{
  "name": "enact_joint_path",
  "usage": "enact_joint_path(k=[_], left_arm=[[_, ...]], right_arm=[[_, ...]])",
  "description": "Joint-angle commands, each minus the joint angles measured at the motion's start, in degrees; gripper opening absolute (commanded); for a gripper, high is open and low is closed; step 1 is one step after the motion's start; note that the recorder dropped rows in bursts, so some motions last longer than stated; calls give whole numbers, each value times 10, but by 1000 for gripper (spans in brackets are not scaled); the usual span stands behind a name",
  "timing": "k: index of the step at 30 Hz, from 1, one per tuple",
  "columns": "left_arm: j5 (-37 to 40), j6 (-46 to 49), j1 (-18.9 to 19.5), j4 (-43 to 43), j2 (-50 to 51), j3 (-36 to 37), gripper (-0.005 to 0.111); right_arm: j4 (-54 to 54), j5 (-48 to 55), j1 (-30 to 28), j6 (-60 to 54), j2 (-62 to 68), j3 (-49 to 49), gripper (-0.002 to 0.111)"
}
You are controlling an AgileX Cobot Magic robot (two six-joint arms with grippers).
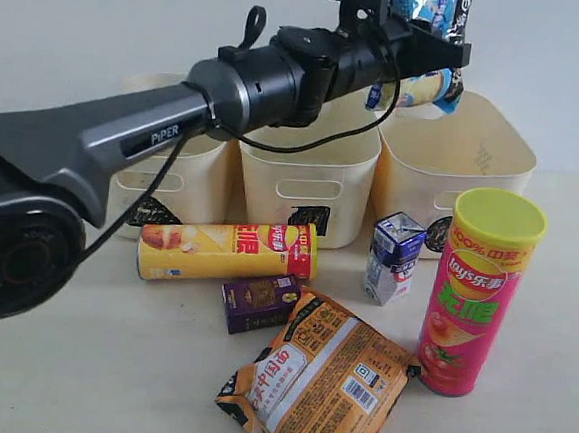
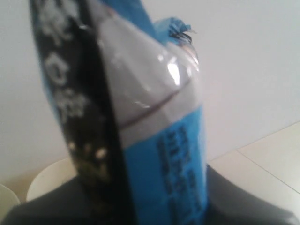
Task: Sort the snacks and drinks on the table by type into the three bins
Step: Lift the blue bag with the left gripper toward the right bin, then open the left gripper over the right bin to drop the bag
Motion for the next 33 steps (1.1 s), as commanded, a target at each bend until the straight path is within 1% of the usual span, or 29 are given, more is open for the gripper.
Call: enact_joint_path(k=[1, 4, 6, 8, 12, 13, 14, 17, 18, 20, 23, 24, 26, 28, 31, 32, 33], left_arm=[[-6, 20, -7, -3, 38, -55, 4], [-6, 37, -8, -3, 61, -79, 5], [-6, 41, -8, -3, 74, -95, 11], [-6, 41, -8, -3, 84, -105, 24], [-6, 46, -8, -3, 94, -110, 58], [-6, 47, -8, -1, 93, -110, 68], [-6, 49, -8, -1, 93, -110, 74], [-6, 55, -8, -1, 93, -113, 87], [-6, 56, -8, -1, 93, -114, 90], [-6, 56, -8, -1, 92, -116, 92], [-3, 75, -8, -1, 84, -119, 88], [2, 84, -8, -1, 79, -119, 84], [22, 99, -8, -1, 70, -119, 72], [38, 101, -8, 0, 61, -119, 52], [81, 101, -8, 31, 41, -116, 4], [97, 86, -8, 74, 33, -116, 4], [104, 66, -8, 95, 32, -116, 4]], right_arm=[[-2, -4, 1, 0, -3, 3, 0], [-2, -4, 1, 0, -3, 3, 0], [-2, -4, 1, 0, -3, 3, 0], [-2, -4, 1, 0, -3, 3, 0], [-2, -4, 1, 0, -3, 3, 0], [-2, -4, 1, 0, -3, 3, 0], [-2, -4, 1, 0, -3, 3, 0], [-2, -4, 1, 0, -3, 3, 0], [-2, -4, 1, 0, -3, 3, 0], [-2, -4, 1, 0, -3, 3, 0], [-2, -4, 1, 0, -3, 3, 0], [-2, -4, 1, 0, -3, 3, 0], [-2, -4, 1, 0, -3, 3, 0], [-2, -4, 1, 0, -3, 3, 0], [-2, -4, 1, 0, -3, 3, 0], [-2, -4, 1, 0, -3, 3, 0], [-2, -4, 1, 0, -3, 3, 0]])
